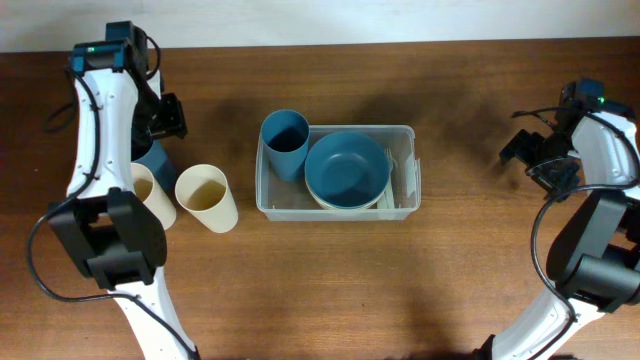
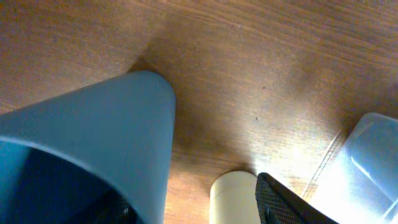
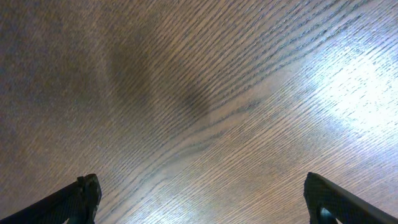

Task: Pack container
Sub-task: 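Move the left gripper back over the other blue cup and grasp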

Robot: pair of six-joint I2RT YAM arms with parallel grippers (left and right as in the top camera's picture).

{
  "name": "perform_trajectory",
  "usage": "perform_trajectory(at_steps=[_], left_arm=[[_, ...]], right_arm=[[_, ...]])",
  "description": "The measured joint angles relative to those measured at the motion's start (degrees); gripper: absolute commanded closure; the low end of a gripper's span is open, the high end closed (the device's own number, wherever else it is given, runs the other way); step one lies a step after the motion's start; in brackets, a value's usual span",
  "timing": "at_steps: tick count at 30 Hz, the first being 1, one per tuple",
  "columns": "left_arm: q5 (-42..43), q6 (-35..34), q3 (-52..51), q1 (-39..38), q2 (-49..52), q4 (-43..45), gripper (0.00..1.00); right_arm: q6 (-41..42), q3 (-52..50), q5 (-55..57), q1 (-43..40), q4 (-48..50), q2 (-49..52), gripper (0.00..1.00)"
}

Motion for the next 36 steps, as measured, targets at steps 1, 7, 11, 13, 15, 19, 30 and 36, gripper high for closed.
perform_trajectory(at_steps=[1, 7, 11, 13, 15, 19, 30, 36], left_arm=[[-0.02, 0.00, -0.11, 0.00, 0.00, 0.31, 0.38], [-1.75, -0.07, -0.11, 0.04, 0.00, 0.66, 0.60], [-2.60, -0.17, -0.11, 0.07, 0.00, 0.66, 0.78], [-2.75, -0.33, -0.11, 0.07, 0.00, 0.66, 0.79], [-2.80, -0.35, -0.11, 0.07, 0.00, 0.66, 0.79], [-2.82, -0.35, -0.11, 0.07, 0.00, 0.68, 0.79], [-4.11, -0.39, -1.95, 0.07, 0.00, 1.81, 0.84], [-4.22, -1.05, -2.43, 0.07, 0.00, 2.29, 0.98]], right_arm=[[-0.02, 0.00, 0.00, 0.00, 0.00, 0.00, 0.01], [-0.02, 0.00, 0.00, 0.00, 0.00, 0.00, 0.01], [-0.04, 0.00, 0.00, 0.00, 0.00, 0.00, 0.01], [-0.04, 0.00, 0.00, 0.00, 0.00, 0.00, 0.01], [0.00, 0.00, 0.00, 0.00, 0.00, 0.00, 0.01], [0.00, 0.00, 0.00, 0.00, 0.00, 0.00, 0.01], [-0.02, 0.00, 0.00, 0.00, 0.00, 0.00, 0.01], [-0.07, 0.00, 0.02, 0.00, 0.00, 0.00, 0.01]])
